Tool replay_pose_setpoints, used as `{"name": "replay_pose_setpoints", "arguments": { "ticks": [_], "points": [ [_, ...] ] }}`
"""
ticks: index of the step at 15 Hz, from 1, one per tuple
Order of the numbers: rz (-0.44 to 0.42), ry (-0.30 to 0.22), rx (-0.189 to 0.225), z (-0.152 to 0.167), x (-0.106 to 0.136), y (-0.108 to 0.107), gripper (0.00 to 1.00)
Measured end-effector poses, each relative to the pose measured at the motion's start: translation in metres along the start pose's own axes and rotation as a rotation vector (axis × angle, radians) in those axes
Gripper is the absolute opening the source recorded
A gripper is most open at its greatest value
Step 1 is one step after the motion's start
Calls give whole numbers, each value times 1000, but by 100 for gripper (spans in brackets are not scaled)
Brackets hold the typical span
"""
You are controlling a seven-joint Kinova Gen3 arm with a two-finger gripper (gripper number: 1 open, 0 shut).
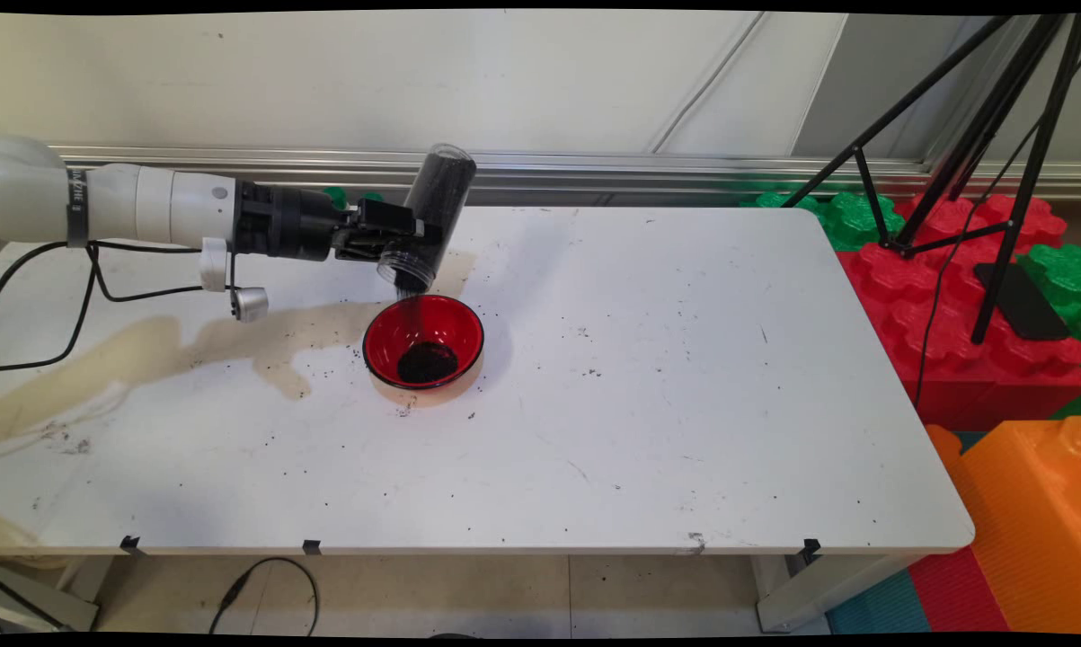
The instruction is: Pour the black seasoning powder in the red bowl
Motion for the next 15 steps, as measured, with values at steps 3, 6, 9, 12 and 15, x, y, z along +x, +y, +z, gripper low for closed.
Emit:
{"name": "replay_pose_setpoints", "arguments": {
  "ticks": [3, 6, 9, 12, 15],
  "points": [
    [5, -1, -1, 0, 0, 0, 0],
    [9, -2, -1, 0, 0, 0, 0],
    [13, -2, -1, 0, 0, 0, 0],
    [17, -2, -1, 0, 0, 0, 0],
    [19, -2, -1, 0, 1, 1, 0]
  ]
}}
